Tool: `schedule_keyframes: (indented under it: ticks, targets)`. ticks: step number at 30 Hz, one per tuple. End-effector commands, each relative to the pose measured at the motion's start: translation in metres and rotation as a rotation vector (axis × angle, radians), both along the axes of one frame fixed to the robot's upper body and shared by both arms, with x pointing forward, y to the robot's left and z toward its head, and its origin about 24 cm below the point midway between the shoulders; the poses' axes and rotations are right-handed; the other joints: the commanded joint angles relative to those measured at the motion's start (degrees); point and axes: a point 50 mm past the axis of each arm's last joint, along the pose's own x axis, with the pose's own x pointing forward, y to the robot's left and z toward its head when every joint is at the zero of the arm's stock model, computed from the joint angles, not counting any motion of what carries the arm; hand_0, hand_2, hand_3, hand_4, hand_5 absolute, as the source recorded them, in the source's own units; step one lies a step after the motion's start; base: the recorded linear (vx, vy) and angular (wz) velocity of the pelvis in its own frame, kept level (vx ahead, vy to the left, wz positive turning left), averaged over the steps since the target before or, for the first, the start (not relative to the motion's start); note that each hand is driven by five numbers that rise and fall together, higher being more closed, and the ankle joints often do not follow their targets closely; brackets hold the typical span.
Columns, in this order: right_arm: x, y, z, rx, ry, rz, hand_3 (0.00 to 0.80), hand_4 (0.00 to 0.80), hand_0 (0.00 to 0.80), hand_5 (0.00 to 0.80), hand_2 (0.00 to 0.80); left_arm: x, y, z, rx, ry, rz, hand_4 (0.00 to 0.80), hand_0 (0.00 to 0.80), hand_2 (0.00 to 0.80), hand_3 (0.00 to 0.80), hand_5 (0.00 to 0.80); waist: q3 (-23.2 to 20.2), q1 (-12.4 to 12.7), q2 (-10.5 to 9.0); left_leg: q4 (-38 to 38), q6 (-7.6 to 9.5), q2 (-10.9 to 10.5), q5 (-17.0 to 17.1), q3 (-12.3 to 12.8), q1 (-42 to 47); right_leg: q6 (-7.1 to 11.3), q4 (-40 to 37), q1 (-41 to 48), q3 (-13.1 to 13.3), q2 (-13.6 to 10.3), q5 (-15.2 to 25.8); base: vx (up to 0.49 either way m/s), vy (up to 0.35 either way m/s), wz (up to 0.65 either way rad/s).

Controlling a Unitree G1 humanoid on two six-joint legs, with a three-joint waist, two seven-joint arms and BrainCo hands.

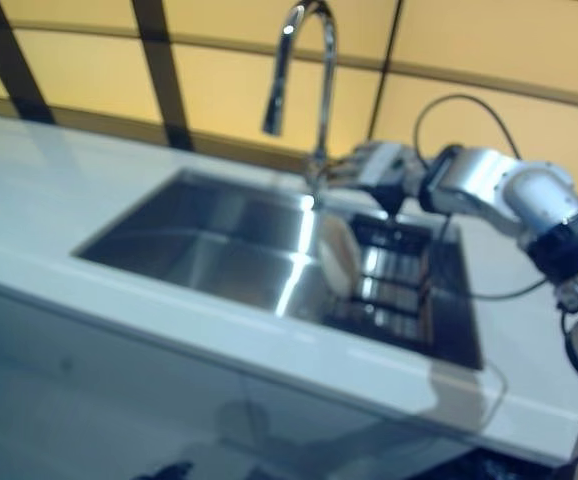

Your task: Take plates into dishwasher

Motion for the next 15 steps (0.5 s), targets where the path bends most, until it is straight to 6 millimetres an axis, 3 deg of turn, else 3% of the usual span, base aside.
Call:
schedule_keyframes:
  ticks: [1,15]
  targets:
    - [0.005,-0.010,0.022,-0.024,-0.069,-0.049,0.000,0.000,0.000,0.000,0.000,0.015,0.004,0.004,0.044,0.003,-0.141,0.000,0.000,0.000,0.000,0.000,2.26,3.09,-2.69,-0.13,0.12,-0.18,-1.67,1.98,0.36,2.13,0.26,3.21,-1.55,-0.09,-3.45,0.000,0.000,0.00]
    - [0.003,0.007,0.004,-0.124,0.023,0.013,0.000,0.000,0.000,0.000,0.000,0.019,0.004,0.006,0.047,0.000,-0.165,0.000,0.000,0.000,0.000,0.000,3.11,4.45,-2.74,-0.13,-0.12,-0.02,-0.90,0.91,-0.38,2.01,0.26,3.28,-2.48,-0.06,-3.47,0.005,-0.004,0.04]
